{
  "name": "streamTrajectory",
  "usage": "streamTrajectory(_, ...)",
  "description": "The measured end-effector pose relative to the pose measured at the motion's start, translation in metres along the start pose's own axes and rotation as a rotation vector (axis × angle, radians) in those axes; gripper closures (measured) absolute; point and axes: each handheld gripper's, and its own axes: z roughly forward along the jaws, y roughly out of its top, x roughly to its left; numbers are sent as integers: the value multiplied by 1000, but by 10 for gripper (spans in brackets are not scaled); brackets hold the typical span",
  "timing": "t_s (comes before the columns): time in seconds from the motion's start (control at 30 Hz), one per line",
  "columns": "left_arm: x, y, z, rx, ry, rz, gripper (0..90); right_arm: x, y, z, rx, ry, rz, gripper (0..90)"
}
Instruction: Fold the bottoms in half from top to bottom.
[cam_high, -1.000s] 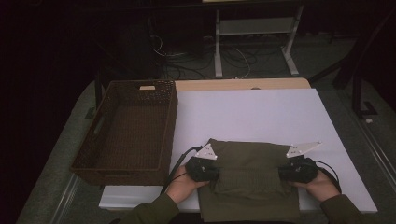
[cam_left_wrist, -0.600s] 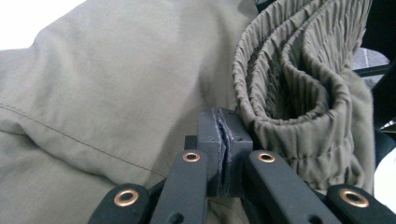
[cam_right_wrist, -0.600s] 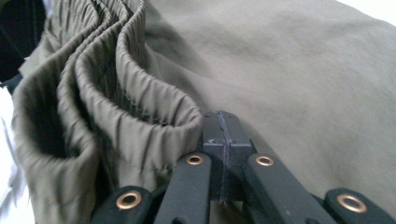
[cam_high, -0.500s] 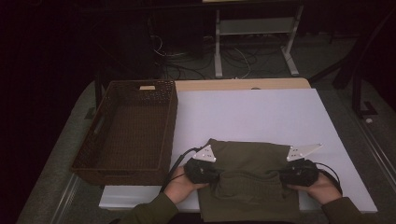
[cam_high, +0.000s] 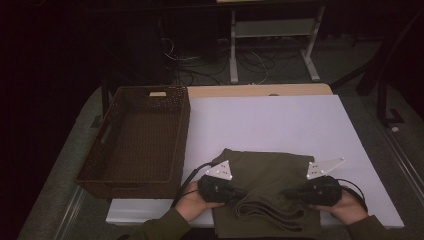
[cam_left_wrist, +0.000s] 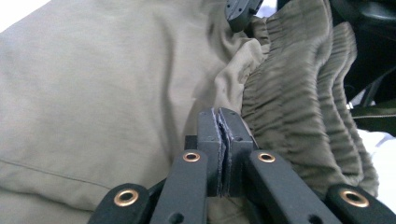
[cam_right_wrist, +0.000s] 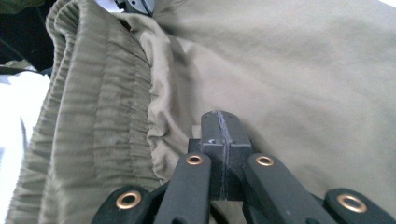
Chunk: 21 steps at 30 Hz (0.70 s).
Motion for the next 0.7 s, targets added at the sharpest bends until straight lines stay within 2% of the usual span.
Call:
streamTrajectory(0.27,-21,-1,-4,13,-44,37,872,24,0,2,30,49,-45,892)
streamTrajectory(0.43,-30,-6,3,62,-83,55,858,39,-5,12,107,81,-82,892)
streamTrajectory(0.7,-28,-8,8,89,-99,35,785,39,-5,16,140,109,-90,892)
